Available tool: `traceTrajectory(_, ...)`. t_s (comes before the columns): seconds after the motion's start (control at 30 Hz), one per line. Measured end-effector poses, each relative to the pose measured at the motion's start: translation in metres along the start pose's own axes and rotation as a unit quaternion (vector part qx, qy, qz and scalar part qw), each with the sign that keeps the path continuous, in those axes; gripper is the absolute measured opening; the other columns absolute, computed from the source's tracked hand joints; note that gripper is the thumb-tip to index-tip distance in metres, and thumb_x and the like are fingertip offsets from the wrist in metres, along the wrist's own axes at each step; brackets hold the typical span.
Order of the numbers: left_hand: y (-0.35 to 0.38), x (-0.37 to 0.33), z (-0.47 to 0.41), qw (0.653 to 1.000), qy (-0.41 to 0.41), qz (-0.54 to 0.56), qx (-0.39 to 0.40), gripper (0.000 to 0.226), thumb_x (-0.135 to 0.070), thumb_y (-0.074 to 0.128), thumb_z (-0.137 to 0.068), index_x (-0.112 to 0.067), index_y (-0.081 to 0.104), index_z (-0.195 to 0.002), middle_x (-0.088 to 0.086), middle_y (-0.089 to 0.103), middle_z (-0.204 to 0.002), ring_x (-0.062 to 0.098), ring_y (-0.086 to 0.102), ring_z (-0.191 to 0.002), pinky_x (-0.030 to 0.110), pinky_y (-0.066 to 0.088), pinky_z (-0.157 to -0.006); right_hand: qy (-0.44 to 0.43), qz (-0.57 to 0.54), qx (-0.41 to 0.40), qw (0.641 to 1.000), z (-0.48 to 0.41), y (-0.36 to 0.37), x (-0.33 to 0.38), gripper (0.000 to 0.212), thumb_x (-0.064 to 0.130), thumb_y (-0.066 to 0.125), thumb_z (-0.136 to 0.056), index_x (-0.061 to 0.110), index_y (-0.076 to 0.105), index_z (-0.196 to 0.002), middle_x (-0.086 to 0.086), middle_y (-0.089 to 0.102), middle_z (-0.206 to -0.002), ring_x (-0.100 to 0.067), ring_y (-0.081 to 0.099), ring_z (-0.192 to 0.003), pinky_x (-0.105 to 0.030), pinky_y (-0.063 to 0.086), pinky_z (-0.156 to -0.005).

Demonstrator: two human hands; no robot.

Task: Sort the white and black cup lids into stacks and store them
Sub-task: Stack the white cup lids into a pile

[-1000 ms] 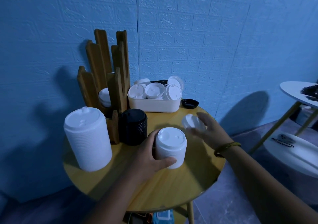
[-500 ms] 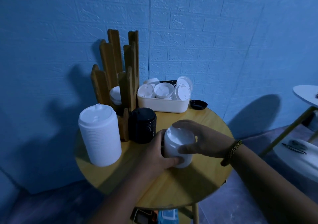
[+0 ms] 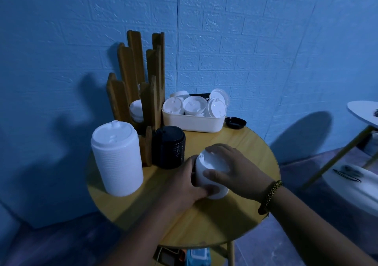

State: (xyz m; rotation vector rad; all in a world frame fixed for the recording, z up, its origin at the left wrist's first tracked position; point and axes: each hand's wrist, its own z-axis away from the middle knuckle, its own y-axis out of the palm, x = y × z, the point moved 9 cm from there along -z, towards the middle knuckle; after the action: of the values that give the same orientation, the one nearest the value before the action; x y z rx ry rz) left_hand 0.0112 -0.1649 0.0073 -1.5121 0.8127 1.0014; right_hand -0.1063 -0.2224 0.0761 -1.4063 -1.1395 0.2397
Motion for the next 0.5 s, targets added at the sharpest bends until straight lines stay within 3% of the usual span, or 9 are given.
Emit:
traceTrajectory(0.13,0.000,0.000,-0.001,1.000,0.005,-0.012,-0.013,0.083,-0.047,0.086,-0.071,-0.062,0.032,-0.132,-0.028,0.053,-0.125,-0.003,0.052,-0.114,0.037,0.055,-0.095,0.002,-0.051,0.022,0.998,-0.002,-0.001,-0.004,0.061,0.054,0.068,-0.087,0.034,0.046,-0.139,0.021,0.043,-0.138,-0.002,0.042,-0.123,-0.035,0.042,-0.106)
traceTrajectory(0.3,-0.001,0.000,-0.002,0.999,0.015,-0.024,-0.019,0.094,-0.051,0.086,-0.070,-0.055,0.028,-0.145,-0.028,0.047,-0.133,-0.001,0.048,-0.120,0.037,0.052,-0.098,0.004,-0.031,-0.023,0.999,-0.001,0.002,-0.005,0.066,0.064,0.065,-0.081,0.037,0.045,-0.138,0.026,0.041,-0.133,-0.003,0.040,-0.123,-0.034,0.043,-0.104)
traceTrajectory(0.5,-0.001,0.001,-0.003,0.999,0.016,-0.025,-0.020,0.089,-0.052,0.084,-0.072,-0.066,0.025,-0.137,-0.024,0.047,-0.138,0.005,0.049,-0.124,0.044,0.053,-0.100,0.012,-0.062,-0.083,0.995,0.007,-0.001,-0.012,0.081,0.063,0.071,-0.076,0.030,0.042,-0.144,0.022,0.036,-0.143,0.005,0.039,-0.123,-0.022,0.043,-0.099)
